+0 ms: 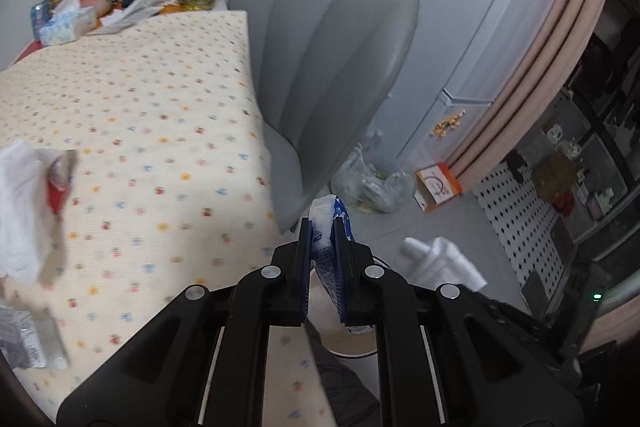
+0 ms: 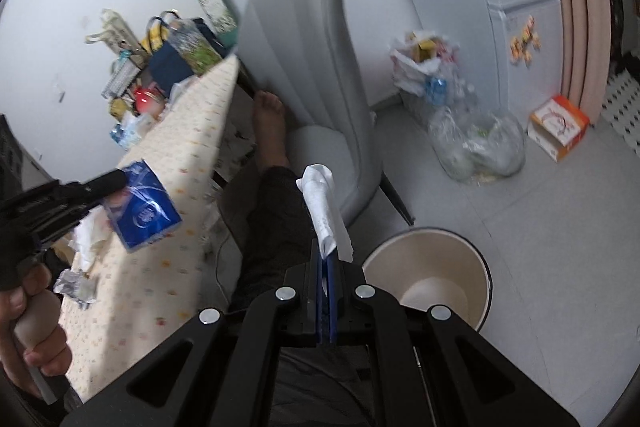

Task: Collect trash
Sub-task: 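Carry both items over the floor bin and open the right tool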

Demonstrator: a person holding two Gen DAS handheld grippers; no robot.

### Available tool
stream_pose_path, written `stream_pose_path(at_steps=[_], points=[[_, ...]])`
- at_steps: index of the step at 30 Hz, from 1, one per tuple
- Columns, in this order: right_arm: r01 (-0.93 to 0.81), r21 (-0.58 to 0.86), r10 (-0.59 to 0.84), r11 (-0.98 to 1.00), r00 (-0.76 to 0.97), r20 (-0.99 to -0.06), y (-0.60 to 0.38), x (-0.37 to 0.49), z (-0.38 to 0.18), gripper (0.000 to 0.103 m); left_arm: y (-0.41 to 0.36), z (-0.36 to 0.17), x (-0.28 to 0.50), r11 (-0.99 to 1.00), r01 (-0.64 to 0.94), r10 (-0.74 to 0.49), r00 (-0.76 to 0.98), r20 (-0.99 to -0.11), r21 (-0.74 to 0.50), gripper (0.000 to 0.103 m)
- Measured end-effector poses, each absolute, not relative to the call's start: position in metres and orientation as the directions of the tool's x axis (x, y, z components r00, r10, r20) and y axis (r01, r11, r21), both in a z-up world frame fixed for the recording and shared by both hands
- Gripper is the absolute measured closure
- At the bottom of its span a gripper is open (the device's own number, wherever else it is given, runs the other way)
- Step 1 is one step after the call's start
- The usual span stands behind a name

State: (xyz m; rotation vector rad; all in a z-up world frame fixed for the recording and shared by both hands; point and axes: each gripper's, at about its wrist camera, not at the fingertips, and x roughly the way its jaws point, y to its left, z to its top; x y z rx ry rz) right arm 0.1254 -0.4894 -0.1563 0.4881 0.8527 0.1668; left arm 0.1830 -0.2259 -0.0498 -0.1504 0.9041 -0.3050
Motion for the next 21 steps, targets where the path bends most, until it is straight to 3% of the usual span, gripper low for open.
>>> stream_pose_path(at_steps=[11, 13, 14, 15, 21], points=[[0.171, 0.534, 0.369, 0.828, 0.549, -0.749, -0.512, 0.157, -0.247, 0.095, -0.277, -0.100, 0.214, 0.944, 0.221, -0.325, 0.482, -0.814, -0.246, 0.092], [0.205, 0.536, 0.365, 0.819, 0.535, -0.762, -0.519, 0.156, -0.260, 0.078, -0.285, -0.108, 0.217, 0.946, 0.222, -0.315, 0.468, -0.826, -0.235, 0.092], [0.220, 0.542, 0.363, 0.811, 0.537, -0.761, -0.524, 0.155, -0.263, 0.053, -0.289, -0.112, 0.219, 0.948, 0.221, -0.307, 0.458, -0.834, -0.228, 0.092], [0.236, 0.544, 0.356, 0.805, 0.542, -0.761, -0.527, 0.153, -0.265, 0.042, -0.291, -0.114, 0.220, 0.950, 0.219, -0.300, 0.453, -0.839, -0.222, 0.092], [0.293, 0.520, 0.301, 0.802, 0.553, -0.777, -0.553, 0.140, -0.266, 0.042, -0.314, -0.122, 0.226, 0.948, 0.237, -0.297, 0.424, -0.856, -0.211, 0.092]])
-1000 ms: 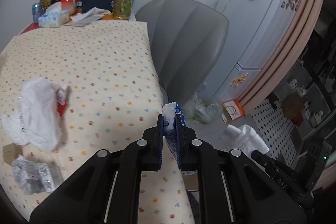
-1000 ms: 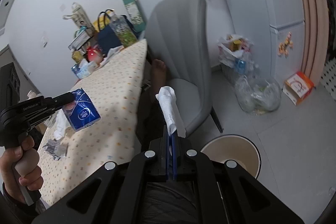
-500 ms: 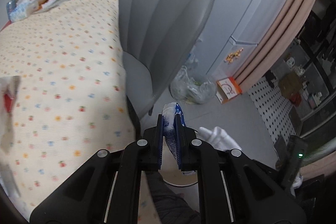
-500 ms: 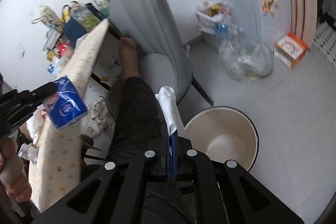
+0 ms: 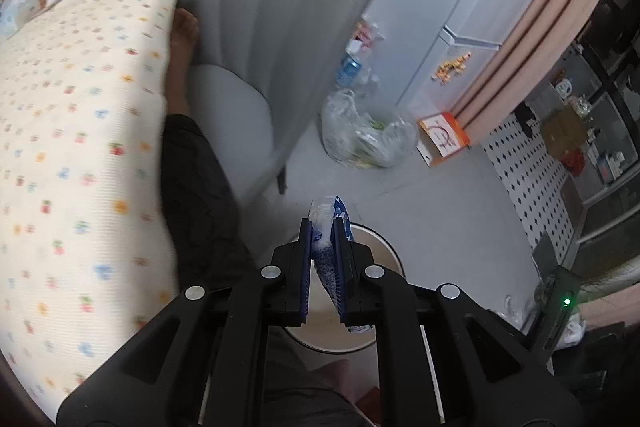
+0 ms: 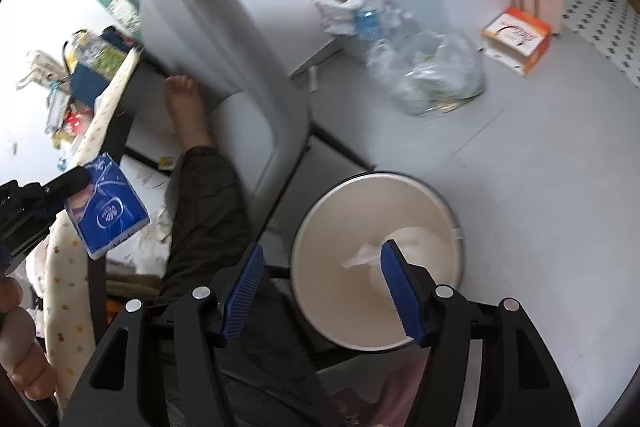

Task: Collect trash
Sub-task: 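Carry both items over the floor bin and open the right tool, then open the left tool to drop the blue packet into the bin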

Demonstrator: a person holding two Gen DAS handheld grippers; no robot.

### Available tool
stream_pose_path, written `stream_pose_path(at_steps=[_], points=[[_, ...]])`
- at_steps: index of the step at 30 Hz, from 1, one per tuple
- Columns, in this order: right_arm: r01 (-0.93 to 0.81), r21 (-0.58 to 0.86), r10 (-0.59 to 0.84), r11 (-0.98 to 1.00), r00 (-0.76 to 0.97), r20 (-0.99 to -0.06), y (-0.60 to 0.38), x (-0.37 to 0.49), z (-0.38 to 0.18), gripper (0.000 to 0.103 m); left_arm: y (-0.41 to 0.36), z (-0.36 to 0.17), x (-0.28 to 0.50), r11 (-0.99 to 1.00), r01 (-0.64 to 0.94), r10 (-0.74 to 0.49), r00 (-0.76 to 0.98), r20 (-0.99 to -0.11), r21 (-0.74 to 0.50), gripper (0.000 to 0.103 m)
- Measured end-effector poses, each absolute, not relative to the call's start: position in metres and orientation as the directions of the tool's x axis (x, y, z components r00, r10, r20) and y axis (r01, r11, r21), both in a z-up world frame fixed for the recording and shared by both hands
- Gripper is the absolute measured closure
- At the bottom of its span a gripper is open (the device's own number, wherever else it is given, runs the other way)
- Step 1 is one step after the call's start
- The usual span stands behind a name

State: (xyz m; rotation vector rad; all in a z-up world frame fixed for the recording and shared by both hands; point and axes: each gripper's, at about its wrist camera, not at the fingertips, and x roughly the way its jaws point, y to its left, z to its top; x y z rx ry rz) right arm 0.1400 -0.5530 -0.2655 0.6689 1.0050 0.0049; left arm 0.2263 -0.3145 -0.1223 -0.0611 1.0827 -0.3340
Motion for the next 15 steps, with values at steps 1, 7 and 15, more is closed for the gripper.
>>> stream_pose_path(at_steps=[1, 7, 15], points=[[0.302, 0.517, 0.292, 0.801, 0.558, -0.777, -0.559, 0.138, -0.264, 0.042, -0.318, -0.124, 0.225, 0.947, 0.244, -0.297, 0.419, -0.858, -0.209, 0.092], [0.357, 0.493, 0.203, 0.793, 0.610, -0.766, -0.598, 0.116, -0.235, 0.033, -0.353, -0.146, 0.219, 0.925, 0.307, -0.324, 0.335, -0.885, -0.223, 0.089], [0.365, 0.499, 0.154, 0.786, 0.667, -0.729, -0.618, 0.098, -0.204, 0.026, -0.355, -0.126, 0.213, 0.933, 0.307, -0.304, 0.400, -0.865, -0.186, 0.021]])
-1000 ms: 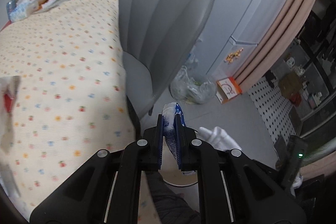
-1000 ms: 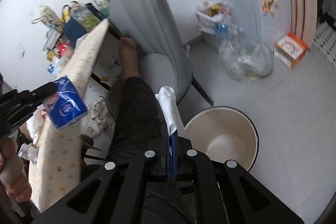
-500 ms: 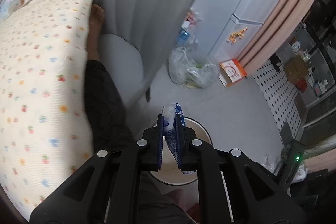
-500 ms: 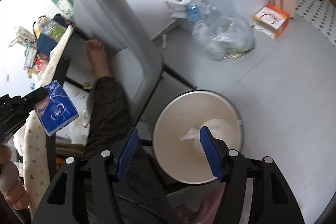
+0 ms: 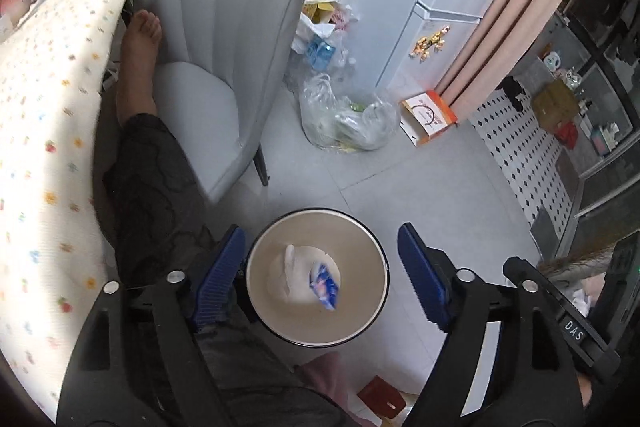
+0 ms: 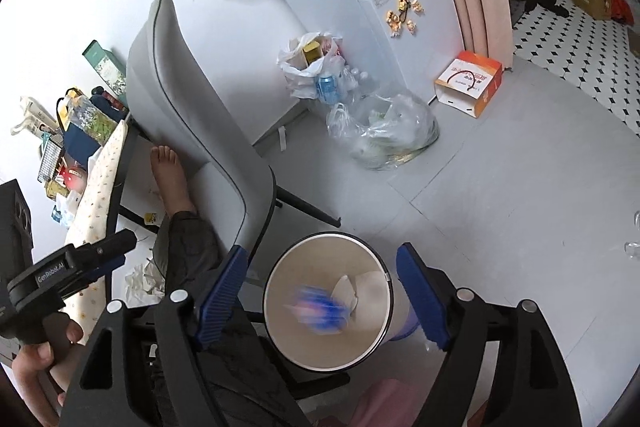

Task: Collect trash
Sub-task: 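Open the left tool to drop the blue packet into the bin, then move both tools back to the trash on the table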

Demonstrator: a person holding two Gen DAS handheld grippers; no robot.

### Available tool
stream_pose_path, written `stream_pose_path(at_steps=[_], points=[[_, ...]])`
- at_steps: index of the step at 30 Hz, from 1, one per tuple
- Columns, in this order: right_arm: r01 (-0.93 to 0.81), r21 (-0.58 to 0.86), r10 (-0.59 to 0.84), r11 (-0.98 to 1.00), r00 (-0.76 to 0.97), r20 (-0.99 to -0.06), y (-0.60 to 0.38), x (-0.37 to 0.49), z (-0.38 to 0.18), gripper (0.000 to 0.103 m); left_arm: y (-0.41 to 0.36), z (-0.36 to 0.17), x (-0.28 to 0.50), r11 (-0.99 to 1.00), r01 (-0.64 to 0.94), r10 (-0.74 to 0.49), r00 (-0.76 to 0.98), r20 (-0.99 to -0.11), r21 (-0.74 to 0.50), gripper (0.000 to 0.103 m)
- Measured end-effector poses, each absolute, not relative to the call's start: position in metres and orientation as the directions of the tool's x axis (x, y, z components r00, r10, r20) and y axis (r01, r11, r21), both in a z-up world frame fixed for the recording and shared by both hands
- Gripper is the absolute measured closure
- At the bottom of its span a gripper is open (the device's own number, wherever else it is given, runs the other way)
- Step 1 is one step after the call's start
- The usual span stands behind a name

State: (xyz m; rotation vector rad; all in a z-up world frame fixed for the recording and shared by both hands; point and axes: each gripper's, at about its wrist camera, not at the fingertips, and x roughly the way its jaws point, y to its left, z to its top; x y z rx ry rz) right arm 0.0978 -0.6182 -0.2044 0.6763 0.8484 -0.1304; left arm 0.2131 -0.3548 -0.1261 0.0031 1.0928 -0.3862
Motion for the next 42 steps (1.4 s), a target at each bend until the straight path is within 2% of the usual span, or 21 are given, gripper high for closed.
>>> stream_pose_path(at_steps=[2, 6, 12, 17, 25, 31, 42], points=[[0.355, 0.496, 0.156, 0.792, 0.669, -0.727, -0.612, 0.098, -0.200, 0.022, -0.348, -0.115, 0.211, 0.934, 0.303, -0.308, 0.423, -0.852, -0.187, 0.017], [0.323, 0.480, 0.141, 0.816, 0.694, -0.706, -0.596, 0.095, -0.181, 0.007, -0.332, -0.093, 0.203, 0.940, 0.275, -0.317, 0.478, -0.819, -0.203, 0.007], [0.278, 0.429, 0.112, 0.860, 0.717, -0.688, -0.568, 0.095, -0.148, 0.008, -0.298, -0.064, 0.193, 0.944, 0.221, -0.327, 0.559, -0.762, -0.243, 0.006], [0.312, 0.411, 0.049, 0.857, 0.744, -0.667, -0.556, 0.091, -0.127, 0.008, -0.273, -0.035, 0.182, 0.946, 0.206, -0.323, 0.632, -0.705, -0.249, 0.006], [0.272, 0.316, -0.021, 0.909, 0.786, -0.618, -0.511, 0.090, -0.085, 0.008, -0.222, 0.007, 0.155, 0.950, 0.156, -0.289, 0.775, -0.563, -0.272, 0.006], [0.195, 0.312, 0.014, 0.930, 0.828, -0.560, -0.475, 0.088, -0.054, 0.008, -0.167, 0.026, 0.130, 0.948, 0.107, -0.243, 0.853, -0.462, -0.300, 0.006], [-0.007, 0.288, 0.162, 0.958, 0.840, -0.518, -0.396, 0.088, -0.017, 0.008, -0.089, 0.040, 0.092, 0.947, 0.090, -0.210, 0.899, -0.384, -0.308, 0.006]])
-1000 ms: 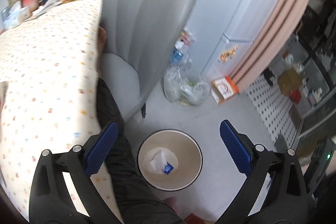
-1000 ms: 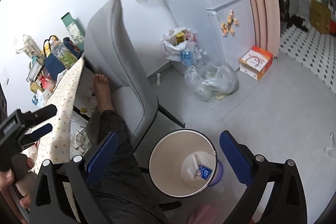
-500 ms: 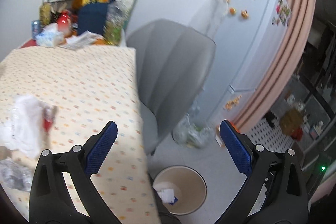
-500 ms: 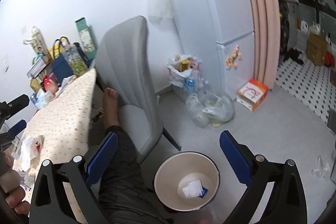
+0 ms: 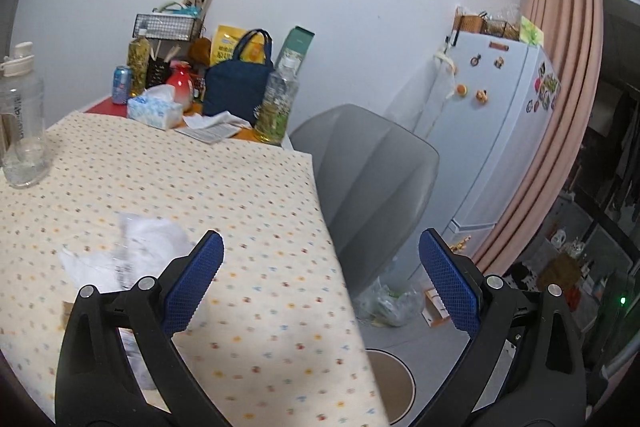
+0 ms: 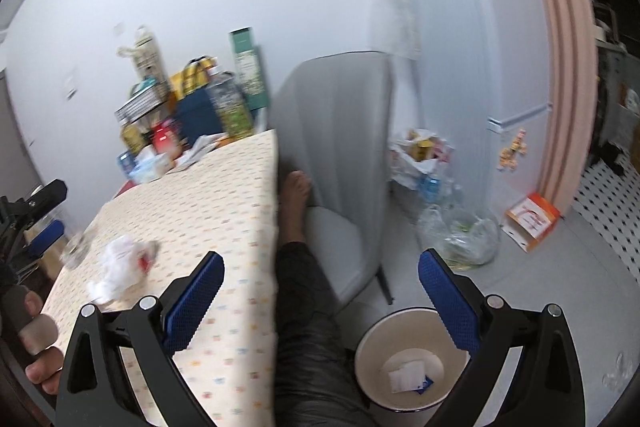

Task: Collect trash
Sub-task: 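Move both tools back to the trash on the table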

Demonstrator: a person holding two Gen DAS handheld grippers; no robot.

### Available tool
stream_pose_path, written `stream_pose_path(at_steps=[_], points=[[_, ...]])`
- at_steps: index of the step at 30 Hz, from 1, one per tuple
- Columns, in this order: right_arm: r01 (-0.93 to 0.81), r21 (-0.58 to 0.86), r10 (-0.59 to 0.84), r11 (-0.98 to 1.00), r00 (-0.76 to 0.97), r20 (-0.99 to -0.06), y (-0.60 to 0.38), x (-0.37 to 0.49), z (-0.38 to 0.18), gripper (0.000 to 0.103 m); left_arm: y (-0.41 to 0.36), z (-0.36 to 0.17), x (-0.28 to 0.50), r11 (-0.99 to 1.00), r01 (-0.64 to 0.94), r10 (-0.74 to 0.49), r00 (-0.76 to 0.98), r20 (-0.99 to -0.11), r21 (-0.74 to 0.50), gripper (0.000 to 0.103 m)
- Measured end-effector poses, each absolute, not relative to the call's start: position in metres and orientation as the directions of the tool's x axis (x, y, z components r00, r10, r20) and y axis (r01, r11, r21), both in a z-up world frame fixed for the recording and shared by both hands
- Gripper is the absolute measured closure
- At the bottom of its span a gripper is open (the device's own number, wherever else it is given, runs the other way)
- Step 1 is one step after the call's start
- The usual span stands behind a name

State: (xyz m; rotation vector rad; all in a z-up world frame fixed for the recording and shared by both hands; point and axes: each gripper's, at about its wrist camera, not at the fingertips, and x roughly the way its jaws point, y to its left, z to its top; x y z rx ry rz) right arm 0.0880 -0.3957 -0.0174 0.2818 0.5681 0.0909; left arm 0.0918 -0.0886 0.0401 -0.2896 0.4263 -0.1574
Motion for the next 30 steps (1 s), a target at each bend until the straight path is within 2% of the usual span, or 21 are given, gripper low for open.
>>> stream_pose_path(at_steps=[12, 19, 23, 26, 30], points=[[-0.187, 0.253, 0.299, 0.949, 0.788, -0.538, -0.307, 0.095, -0.005, 0.008, -0.011, 0.030, 0.074, 0.951, -0.008, -0.130, 0.895, -0.426, -0.308, 0.006], [-0.286, 0.231, 0.368, 0.930, 0.745, -0.556, -0.257, 0.103, -0.002, 0.008, 0.053, 0.012, 0.075, 0.931, -0.103, -0.087, 0.868, -0.488, -0.349, 0.006], [-0.351, 0.237, 0.423, 0.906, 0.708, -0.566, -0.227, 0.111, -0.001, 0.016, 0.090, -0.001, 0.076, 0.914, -0.160, -0.066, 0.849, -0.524, -0.373, 0.007], [-0.389, 0.244, 0.455, 0.888, 0.678, -0.577, -0.205, 0.119, -0.004, 0.023, 0.110, -0.010, 0.077, 0.902, -0.190, -0.060, 0.835, -0.548, -0.388, 0.012], [-0.436, 0.266, 0.502, 0.860, 0.627, -0.596, -0.176, 0.130, -0.012, 0.032, 0.132, -0.026, 0.080, 0.881, -0.233, -0.057, 0.812, -0.581, -0.412, 0.025]])
